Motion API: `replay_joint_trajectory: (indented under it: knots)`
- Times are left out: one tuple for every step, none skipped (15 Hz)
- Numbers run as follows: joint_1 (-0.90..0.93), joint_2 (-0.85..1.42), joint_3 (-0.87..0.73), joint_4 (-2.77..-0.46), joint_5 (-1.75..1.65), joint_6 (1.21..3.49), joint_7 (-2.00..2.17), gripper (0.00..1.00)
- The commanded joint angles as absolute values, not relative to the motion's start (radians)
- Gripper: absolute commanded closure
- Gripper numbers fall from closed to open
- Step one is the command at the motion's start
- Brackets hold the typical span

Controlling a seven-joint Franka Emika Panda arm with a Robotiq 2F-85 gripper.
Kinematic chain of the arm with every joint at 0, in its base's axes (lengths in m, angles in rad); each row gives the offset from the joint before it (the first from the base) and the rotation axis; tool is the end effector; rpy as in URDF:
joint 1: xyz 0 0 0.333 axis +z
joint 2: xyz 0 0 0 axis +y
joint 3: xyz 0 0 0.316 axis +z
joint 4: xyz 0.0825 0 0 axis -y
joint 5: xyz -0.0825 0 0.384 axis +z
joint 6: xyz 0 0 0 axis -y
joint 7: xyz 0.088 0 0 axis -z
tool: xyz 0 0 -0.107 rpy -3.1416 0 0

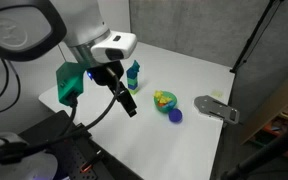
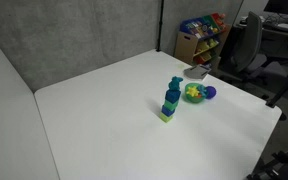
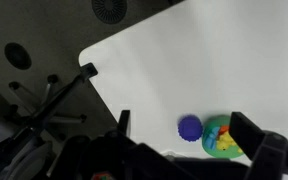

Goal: Put the blue object inside the bowl

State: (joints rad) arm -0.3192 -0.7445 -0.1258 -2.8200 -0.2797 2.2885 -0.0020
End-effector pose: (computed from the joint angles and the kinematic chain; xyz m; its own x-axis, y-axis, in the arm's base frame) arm 0.2987 -0.1455 0.4205 0.9517 -0.2334 0.1997 -0.2665 -0.9506 0.1589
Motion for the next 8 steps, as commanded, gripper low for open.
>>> replay_joint_trajectory:
  knots:
    - [-0.316, -0.743, -0.128, -2.82, -0.281, 2.284, -0.001, 0.0]
    - [-0.316, -0.74, -0.128, -2.821, -0.281, 2.284, -0.001, 0.0]
    - [-0.316, -0.738, -0.128, -2.821, -0.281, 2.284, -0.001, 0.0]
    - [-0.316, -0.737, -0.128, -2.821, -0.281, 2.284, -0.001, 0.0]
    - [-0.316, -0.737, -0.128, -2.821, -0.281, 2.284, -0.001, 0.0]
    - [-0.316, -0.737, -0.128, -2.821, -0.281, 2.284, -0.001, 0.0]
    - [-0.314, -0.728, -0.128, -2.808, -0.279, 2.284, 0.001, 0.0]
    - [-0.312, -0.722, -0.127, -2.795, -0.277, 2.283, 0.002, 0.0]
